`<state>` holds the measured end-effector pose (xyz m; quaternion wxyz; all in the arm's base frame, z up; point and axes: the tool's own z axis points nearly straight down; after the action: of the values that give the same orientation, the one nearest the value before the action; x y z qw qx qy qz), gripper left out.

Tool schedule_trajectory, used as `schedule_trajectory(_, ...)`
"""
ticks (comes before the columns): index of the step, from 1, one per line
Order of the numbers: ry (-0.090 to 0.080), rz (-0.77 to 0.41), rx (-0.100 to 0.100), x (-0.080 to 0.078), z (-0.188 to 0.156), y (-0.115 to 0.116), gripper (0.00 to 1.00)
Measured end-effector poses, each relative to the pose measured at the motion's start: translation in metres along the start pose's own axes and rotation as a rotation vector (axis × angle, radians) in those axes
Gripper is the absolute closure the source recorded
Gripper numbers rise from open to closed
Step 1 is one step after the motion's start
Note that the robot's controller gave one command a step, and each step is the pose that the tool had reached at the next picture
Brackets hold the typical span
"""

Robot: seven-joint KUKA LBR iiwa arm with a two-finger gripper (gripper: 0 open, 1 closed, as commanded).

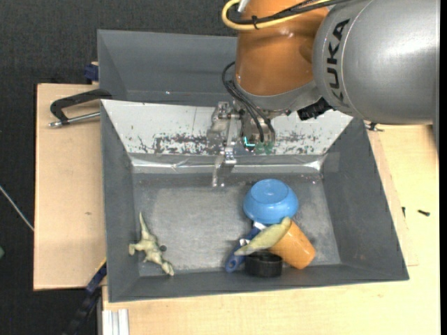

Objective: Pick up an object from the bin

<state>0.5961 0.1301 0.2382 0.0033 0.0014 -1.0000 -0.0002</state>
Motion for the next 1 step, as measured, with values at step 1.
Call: schedule_trajectory(1, 0.0, -0.228, 0.001, 0.0322, 0.1541, -0.0465, 0.0)
